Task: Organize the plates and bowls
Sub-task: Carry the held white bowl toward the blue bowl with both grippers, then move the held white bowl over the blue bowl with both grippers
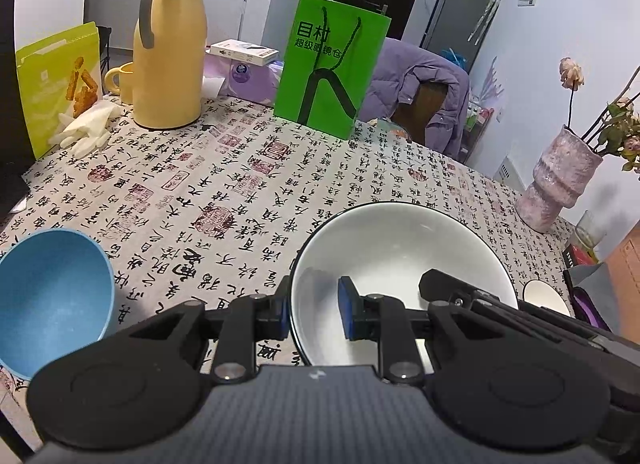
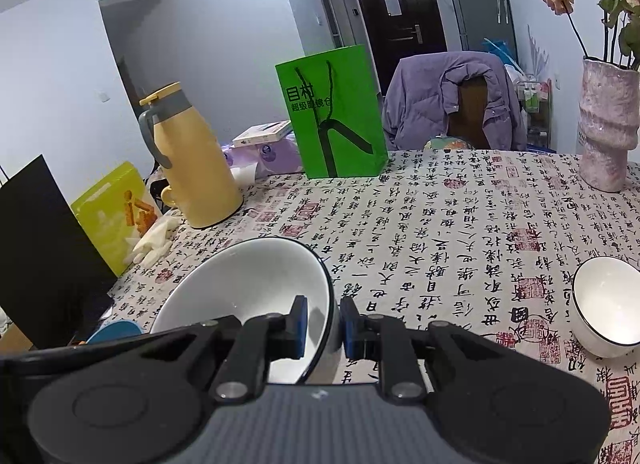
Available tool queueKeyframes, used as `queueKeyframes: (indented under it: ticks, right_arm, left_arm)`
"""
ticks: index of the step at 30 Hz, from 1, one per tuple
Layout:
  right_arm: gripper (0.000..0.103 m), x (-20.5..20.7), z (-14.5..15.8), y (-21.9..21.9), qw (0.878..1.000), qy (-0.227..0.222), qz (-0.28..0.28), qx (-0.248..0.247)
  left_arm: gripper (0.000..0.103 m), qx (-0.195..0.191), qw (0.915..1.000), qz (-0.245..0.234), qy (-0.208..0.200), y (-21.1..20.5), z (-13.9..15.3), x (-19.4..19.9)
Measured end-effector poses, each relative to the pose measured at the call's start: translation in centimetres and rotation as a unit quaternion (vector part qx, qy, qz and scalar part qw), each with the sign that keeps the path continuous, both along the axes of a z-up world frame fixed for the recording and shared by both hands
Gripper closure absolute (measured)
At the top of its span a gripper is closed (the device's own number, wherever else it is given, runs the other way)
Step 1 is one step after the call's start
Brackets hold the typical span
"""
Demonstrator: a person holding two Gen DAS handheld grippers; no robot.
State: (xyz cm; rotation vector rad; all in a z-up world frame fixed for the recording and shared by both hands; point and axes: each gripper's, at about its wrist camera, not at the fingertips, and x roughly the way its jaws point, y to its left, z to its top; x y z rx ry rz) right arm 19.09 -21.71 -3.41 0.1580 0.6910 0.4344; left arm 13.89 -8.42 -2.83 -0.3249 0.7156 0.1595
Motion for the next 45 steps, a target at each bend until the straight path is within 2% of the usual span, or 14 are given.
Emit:
queueKeyframes:
  ticks: [45]
  right_arm:
    - [0.084, -1.7, 0.6, 4.3, 1.0, -0.014, 0.013, -0.003]
  left_arm:
    - [0.081, -0.014, 0.9996, 0.022, -0.013, 4.3, 0.5, -2.5]
